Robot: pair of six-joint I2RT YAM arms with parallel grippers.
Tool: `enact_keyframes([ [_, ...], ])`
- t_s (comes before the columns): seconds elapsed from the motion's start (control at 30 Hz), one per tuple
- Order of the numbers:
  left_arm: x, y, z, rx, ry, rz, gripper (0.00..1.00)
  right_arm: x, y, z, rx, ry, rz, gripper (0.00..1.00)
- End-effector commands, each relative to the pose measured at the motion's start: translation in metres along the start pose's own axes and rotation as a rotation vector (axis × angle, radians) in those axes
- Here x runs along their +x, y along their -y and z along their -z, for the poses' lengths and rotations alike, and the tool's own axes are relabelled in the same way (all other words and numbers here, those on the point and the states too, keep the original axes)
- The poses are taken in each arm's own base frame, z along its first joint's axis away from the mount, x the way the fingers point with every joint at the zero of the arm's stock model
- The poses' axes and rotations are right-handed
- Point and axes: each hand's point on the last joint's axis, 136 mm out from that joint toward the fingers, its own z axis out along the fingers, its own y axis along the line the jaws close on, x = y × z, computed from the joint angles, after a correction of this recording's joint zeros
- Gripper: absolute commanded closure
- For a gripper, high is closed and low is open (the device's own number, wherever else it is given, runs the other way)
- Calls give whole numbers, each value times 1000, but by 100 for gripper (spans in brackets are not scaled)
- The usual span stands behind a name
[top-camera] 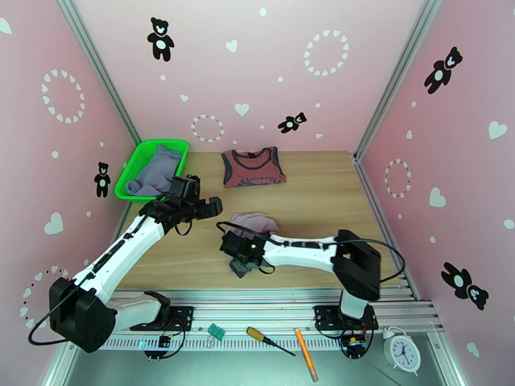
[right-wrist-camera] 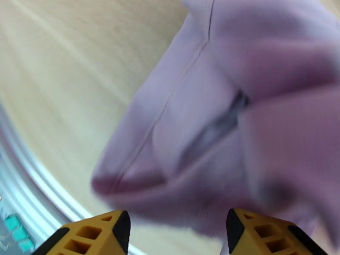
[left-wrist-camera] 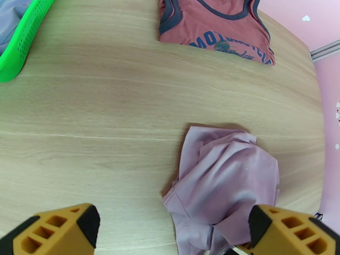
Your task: Fold and stack the mixed laundry pile
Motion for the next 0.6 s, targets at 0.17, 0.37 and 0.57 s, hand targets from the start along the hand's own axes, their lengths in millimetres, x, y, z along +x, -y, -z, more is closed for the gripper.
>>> enact_keyframes([
  [0.17, 9, -7, -10, 3, -40, 3, 2, 9, 6, -27, 61, -93, 50, 45],
  [0.37, 8, -7, -14, -3, -50, 3, 2, 7, 7, -18, 58, -84, 42, 71],
  [0.57, 15, -7, -26, 4, -93, 11, 2, 1, 22, 33, 74, -16, 29, 70],
])
